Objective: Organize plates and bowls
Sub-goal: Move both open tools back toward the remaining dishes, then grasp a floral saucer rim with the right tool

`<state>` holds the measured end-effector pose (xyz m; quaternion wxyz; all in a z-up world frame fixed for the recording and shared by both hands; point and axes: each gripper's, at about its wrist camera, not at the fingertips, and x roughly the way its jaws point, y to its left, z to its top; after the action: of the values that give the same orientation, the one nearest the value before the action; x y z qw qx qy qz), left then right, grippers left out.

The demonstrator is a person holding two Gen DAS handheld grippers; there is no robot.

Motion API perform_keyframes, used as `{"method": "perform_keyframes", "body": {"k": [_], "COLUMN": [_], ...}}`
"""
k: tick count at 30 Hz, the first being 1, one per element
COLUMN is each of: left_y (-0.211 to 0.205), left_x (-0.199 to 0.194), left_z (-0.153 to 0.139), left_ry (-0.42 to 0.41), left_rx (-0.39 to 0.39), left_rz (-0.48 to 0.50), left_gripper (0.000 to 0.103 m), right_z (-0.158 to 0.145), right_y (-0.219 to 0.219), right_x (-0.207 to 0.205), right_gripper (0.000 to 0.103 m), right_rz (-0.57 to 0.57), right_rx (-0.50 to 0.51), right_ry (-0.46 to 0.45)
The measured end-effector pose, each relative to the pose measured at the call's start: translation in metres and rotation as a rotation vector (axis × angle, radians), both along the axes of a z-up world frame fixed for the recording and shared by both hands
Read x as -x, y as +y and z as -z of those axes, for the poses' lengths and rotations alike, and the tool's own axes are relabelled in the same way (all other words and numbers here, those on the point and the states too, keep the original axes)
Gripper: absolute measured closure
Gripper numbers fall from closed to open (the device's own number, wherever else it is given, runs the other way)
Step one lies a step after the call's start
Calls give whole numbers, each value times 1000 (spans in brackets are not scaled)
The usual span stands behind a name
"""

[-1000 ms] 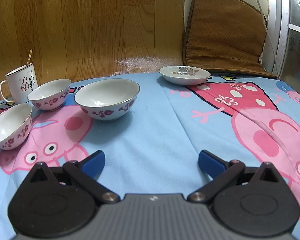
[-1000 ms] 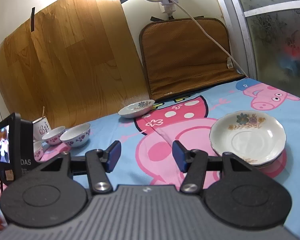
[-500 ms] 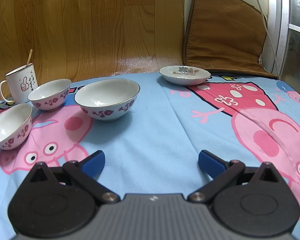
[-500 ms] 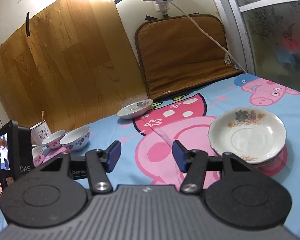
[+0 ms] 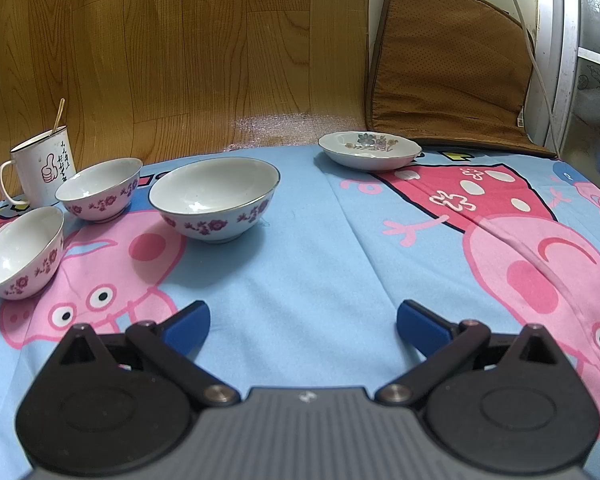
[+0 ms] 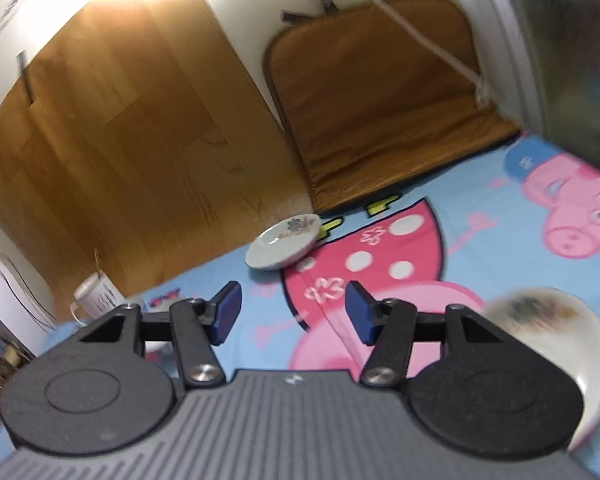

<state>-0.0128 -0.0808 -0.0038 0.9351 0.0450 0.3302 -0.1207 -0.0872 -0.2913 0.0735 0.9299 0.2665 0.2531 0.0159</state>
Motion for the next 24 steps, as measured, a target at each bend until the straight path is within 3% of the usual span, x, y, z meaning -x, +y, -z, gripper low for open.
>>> {"method": "perform_keyframes", "body": {"k": [3, 7, 10, 15, 18, 20, 24], "left_y": [0, 0, 0, -1, 1, 3, 3], "left_x": [0, 0, -1, -1, 0, 0, 0], "left_z": [0, 0, 1, 0, 0, 0, 0], "left_ry": [0, 0, 0, -1, 1, 2, 1], "left_rx": [0, 1, 1, -3, 5, 8, 5], "left_rz": [0, -1, -1, -1, 9, 18, 18], "left_gripper": [0, 0, 0, 0, 0, 0, 0], "right_z": [4, 23, 40, 60, 66, 67, 66], "right_y": [-7, -5, -2, -4, -1, 4, 11], "right_x": [-42, -105, -148, -197, -215, -227, -235], "right_gripper": [43, 44, 50, 51, 57, 73, 86], "right_rz": [4, 38, 53, 96, 90, 36, -40], "right_rx": [-85, -120, -111, -60, -31, 8, 88], "right_ry": [61, 164, 240, 321, 341, 363, 392]}}
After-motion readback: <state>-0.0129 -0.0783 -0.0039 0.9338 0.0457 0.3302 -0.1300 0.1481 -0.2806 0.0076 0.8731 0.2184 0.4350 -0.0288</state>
